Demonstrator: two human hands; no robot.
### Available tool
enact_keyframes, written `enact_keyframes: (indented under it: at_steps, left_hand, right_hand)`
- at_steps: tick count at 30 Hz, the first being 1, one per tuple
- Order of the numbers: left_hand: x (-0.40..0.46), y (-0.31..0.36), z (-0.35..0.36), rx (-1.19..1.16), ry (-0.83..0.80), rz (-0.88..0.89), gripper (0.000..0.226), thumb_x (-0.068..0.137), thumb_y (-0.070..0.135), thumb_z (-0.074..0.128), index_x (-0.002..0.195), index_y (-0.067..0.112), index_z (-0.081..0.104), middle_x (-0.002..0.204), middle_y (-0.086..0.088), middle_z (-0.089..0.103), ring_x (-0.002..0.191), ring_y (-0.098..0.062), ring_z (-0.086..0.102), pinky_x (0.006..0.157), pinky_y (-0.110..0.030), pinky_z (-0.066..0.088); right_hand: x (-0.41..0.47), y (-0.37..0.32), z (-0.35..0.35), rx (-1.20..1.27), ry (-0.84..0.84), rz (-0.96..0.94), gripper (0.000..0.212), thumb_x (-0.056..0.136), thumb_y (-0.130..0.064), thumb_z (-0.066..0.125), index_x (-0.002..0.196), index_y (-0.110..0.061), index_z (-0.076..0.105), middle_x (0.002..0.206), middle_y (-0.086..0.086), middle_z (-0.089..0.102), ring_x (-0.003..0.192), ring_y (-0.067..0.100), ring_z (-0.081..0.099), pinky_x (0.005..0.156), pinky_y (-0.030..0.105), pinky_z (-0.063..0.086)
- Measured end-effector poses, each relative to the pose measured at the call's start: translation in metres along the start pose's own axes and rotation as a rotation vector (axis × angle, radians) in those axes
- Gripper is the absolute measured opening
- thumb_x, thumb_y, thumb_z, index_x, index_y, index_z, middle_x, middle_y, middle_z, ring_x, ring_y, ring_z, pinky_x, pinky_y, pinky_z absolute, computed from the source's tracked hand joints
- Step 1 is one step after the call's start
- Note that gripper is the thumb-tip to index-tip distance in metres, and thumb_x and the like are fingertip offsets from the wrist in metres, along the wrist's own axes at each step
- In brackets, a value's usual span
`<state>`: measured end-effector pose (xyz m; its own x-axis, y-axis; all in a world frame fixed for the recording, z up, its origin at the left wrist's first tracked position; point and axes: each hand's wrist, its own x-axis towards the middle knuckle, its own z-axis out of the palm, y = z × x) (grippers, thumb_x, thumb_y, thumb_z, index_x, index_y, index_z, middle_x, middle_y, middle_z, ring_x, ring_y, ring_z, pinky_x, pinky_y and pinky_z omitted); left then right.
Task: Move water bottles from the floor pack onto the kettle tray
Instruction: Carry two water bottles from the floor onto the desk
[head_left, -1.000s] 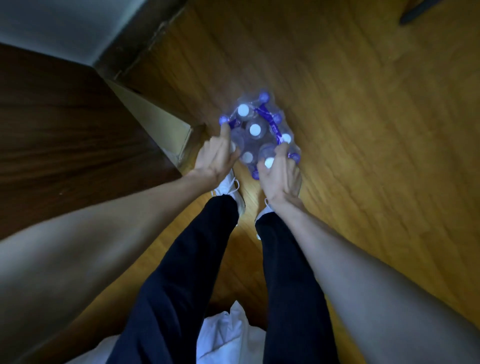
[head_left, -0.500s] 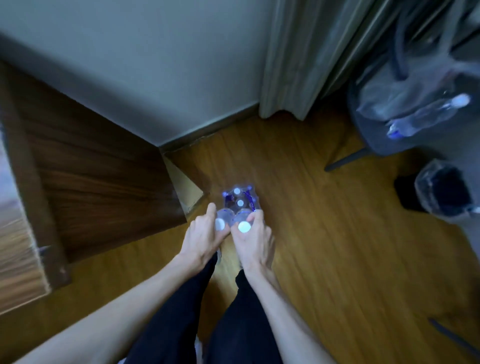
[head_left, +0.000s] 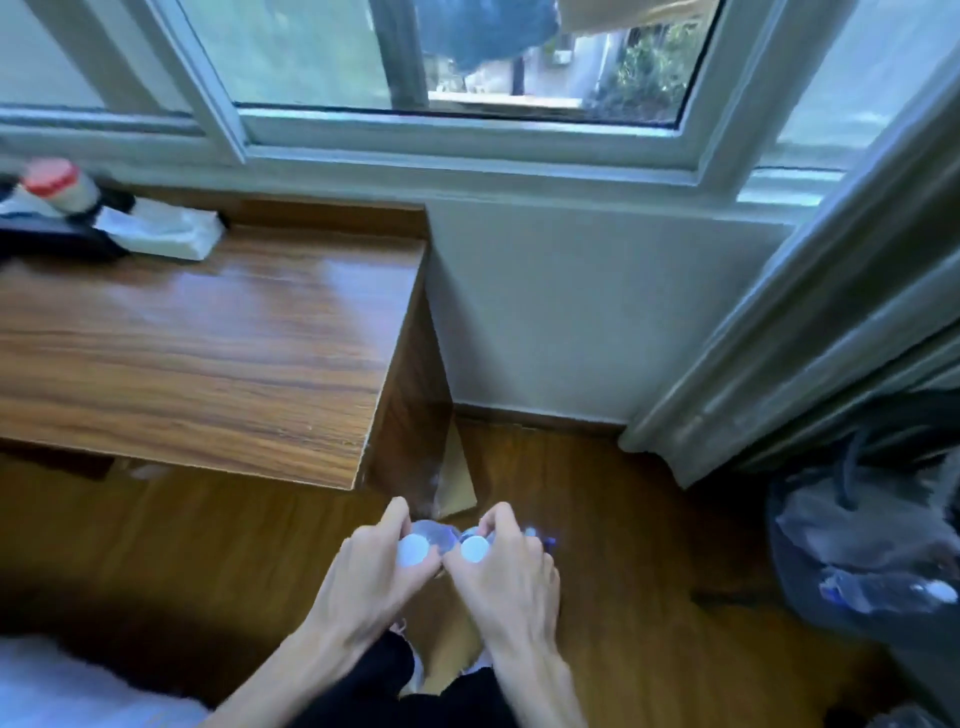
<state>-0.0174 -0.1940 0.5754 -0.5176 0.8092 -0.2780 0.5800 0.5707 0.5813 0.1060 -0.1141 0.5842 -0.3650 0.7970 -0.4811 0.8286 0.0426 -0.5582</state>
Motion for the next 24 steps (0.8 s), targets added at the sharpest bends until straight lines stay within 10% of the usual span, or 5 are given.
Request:
enact_keyframes:
  at_steps: [24]
  left_hand:
    - [-0.028,-0.214,-0.300,-0.094,0.574,-0.387,0.030,0.079,0.045,0.064,0.079,0.022,0.044,0.066,-0.001,0.063,0.063,-0.022,0.065,0.051,-0.036,0.051]
  right_hand:
    - [-0.036,-0.368,0.142,-0.157,-0.170,-0.607,0.030,0.075,-0.051,0.066,0.081,-0.029,0.047,0.080,-0.008,0.062,0.071,0.011,0.057,0.061,0.021,0.044]
